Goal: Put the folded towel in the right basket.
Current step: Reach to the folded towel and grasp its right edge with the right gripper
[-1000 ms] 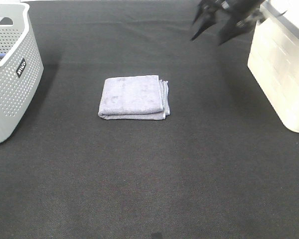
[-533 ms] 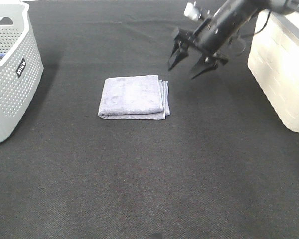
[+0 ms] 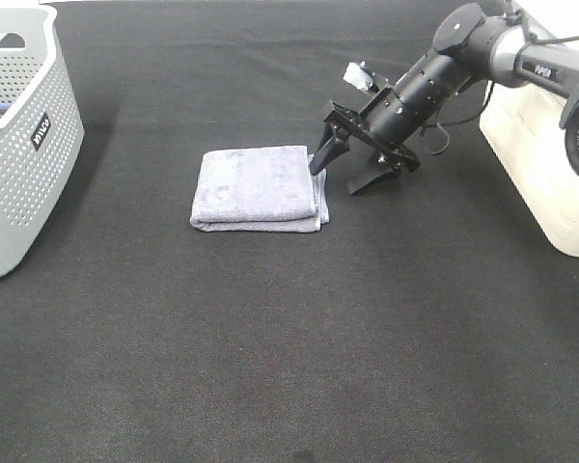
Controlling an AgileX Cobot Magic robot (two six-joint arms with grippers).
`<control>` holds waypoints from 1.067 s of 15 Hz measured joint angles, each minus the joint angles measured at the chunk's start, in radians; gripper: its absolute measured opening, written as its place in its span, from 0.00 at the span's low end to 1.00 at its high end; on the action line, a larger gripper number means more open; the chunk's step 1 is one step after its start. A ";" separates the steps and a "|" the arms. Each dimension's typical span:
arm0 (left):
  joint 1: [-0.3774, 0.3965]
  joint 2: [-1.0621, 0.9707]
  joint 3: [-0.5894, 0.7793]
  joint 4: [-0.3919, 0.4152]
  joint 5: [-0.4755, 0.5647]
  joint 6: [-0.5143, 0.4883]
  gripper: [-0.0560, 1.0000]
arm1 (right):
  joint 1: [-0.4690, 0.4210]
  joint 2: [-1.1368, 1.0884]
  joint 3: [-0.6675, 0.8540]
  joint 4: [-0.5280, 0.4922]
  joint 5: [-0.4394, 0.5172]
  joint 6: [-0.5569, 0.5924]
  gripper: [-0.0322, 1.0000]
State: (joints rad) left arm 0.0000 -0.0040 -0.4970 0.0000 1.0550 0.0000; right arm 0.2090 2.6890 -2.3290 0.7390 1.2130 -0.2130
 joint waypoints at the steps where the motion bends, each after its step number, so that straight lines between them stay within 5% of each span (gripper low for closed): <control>1: 0.000 0.000 0.000 0.000 0.000 0.000 0.97 | 0.000 0.009 0.000 0.024 -0.004 -0.006 0.71; 6: 0.000 -0.001 0.000 0.000 0.000 0.000 0.97 | 0.036 0.021 -0.008 0.037 -0.042 -0.024 0.66; 12: 0.000 -0.001 0.000 0.000 0.000 0.000 0.97 | 0.039 0.030 -0.008 0.015 -0.087 -0.003 0.06; 16: 0.000 -0.001 0.000 0.000 0.000 0.000 0.97 | 0.039 0.030 -0.008 0.034 -0.082 -0.012 0.04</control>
State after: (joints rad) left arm 0.0000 -0.0050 -0.4970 0.0000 1.0550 0.0000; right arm 0.2480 2.7190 -2.3370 0.7730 1.1310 -0.2250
